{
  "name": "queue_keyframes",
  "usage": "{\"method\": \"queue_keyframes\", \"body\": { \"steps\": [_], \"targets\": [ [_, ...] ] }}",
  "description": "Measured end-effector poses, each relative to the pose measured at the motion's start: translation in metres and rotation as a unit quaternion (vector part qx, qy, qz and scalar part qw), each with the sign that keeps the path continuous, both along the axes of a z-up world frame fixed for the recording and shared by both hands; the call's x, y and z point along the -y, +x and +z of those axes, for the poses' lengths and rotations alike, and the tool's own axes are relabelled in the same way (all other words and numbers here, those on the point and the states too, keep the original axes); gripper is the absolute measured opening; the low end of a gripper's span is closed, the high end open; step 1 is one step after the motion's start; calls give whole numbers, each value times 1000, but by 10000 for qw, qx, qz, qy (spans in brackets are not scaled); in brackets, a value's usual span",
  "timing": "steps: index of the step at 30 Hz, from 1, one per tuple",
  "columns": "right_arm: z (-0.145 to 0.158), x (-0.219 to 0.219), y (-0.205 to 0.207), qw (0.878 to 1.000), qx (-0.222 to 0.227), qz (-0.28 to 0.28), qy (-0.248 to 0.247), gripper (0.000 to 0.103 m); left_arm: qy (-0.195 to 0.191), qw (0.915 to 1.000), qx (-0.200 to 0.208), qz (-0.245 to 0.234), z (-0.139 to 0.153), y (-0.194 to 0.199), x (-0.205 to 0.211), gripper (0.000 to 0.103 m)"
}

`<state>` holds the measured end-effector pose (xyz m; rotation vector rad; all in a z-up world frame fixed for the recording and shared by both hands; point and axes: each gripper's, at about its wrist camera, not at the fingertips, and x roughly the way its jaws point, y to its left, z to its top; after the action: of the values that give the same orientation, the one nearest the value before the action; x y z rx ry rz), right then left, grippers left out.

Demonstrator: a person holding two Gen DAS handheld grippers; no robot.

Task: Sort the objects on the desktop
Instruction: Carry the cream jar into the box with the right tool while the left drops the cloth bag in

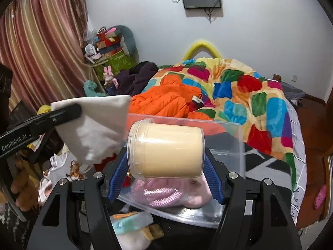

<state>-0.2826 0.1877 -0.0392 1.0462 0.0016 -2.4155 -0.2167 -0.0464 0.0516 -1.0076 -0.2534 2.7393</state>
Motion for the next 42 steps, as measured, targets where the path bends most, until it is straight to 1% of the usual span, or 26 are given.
{"method": "queue_keyframes", "body": {
  "steps": [4, 7, 9, 12, 18, 23, 24, 28, 30, 33, 36, 42],
  "targets": [
    [-16, 14, -2, 9997, 139, 167, 66, 65, -59, 9996, 268, -37, -21, -12, -5, 1],
    [-21, 23, 3, 9992, -63, 230, 309, 65, -167, 9989, 444, -36, -37, -18, -7, 1],
    [-22, 27, 5, 9987, -116, 302, 403, 65, -182, 9983, 545, -102, -47, -19, -7, 1],
    [-29, 34, 11, 9973, -179, 401, 593, 65, -256, 9978, 589, -136, -56, -17, -8, 2],
    [-42, 35, 16, 9955, -135, 505, 790, 65, -523, 9960, 676, -265, -71, -10, -18, 3],
    [-41, 36, 19, 9949, -123, 484, 874, 65, -759, 9945, 660, -303, -72, -2, -25, 5],
    [-41, 36, 18, 9952, -91, 459, 862, 65, -808, 9941, 664, -296, -71, 0, -26, 8],
    [-41, 30, 19, 9972, 121, 287, 675, 66, -932, 9936, 536, -349, -63, 10, -30, 8],
    [-38, 27, 20, 9975, 178, 298, 619, 66, -999, 9933, 447, -368, -57, 15, -32, 14],
    [-34, 26, 25, 9976, 185, 278, 605, 66, -1077, 9930, 297, -392, -49, 24, -35, 20],
    [-27, 22, 36, 9976, 164, 348, 582, 66, -1089, 9929, 228, -413, -43, 31, -37, 24],
    [-18, 22, 61, 9967, -36, 403, 710, 66, -1176, 9923, 131, -354, -34, 44, -36, 30]
  ]
}}
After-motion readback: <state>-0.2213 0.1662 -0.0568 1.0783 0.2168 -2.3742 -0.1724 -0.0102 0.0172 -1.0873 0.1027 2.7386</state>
